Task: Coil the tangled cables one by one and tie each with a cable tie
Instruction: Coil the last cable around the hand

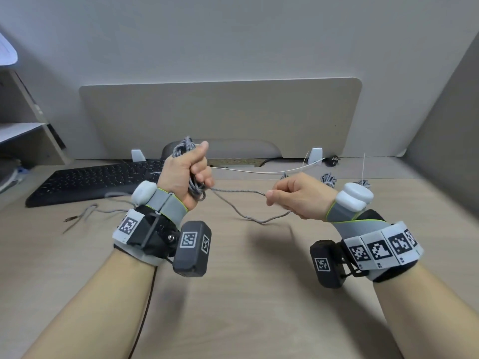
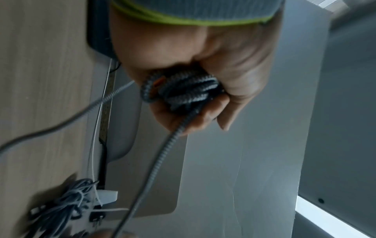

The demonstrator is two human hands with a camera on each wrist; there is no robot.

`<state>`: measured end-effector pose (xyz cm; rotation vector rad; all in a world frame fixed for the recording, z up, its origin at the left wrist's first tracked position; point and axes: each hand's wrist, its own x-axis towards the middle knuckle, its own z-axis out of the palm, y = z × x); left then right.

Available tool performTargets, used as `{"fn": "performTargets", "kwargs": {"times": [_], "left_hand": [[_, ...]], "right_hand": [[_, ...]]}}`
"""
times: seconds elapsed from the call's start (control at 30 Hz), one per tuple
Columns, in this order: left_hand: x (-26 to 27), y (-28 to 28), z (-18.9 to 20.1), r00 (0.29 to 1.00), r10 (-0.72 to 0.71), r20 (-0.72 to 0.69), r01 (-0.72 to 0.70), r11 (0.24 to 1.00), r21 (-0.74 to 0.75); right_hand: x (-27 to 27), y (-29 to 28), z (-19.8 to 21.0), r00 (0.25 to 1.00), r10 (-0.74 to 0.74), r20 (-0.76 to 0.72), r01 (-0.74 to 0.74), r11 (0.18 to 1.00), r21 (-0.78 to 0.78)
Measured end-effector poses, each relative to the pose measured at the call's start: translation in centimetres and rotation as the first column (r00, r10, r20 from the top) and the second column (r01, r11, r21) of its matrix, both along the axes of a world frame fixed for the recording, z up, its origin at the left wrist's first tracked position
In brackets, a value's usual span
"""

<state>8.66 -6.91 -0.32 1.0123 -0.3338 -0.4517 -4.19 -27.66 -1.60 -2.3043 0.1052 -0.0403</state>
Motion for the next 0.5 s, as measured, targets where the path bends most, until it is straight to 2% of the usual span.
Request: {"fn": "performTargets", "kwargs": {"times": [0.07, 0.17, 0.33, 0.4, 0.5], "left_hand": [[-0.6, -0.2, -0.1, 0.996, -0.080, 0.042, 0.076, 0.992, 0.104], [-1.4, -0.6, -0.4, 0.982, -0.152, 0.108, 0.123, 0.963, 0.241], [-2.3, -1.9, -1.6, 0.945, -0.158, 0.288, 0.010, 0.890, 0.456], [-2.6, -2.3, -2.1, 0.921, -0.243, 0.304, 0.051, 0.850, 0.524], [-3.3, -2.9, -2.8, 0.884, -0.354, 0.306, 0.130, 0.814, 0.567]], "right_hand": [[-0.1, 0.4, -0.1, 1.000, 0.017, -0.002, -0.017, 0.994, -0.107], [0.1, 0.8, -0.4, 1.000, 0.017, 0.011, -0.015, 0.988, -0.151], [0.4, 0.7, -0.3, 0.998, -0.051, 0.044, 0.052, 0.999, -0.011], [0.3, 0.9, -0.1, 0.997, -0.043, 0.064, 0.037, 0.996, 0.080], [0.3, 1.2, 0.0, 0.994, -0.037, 0.099, 0.025, 0.992, 0.124]]}}
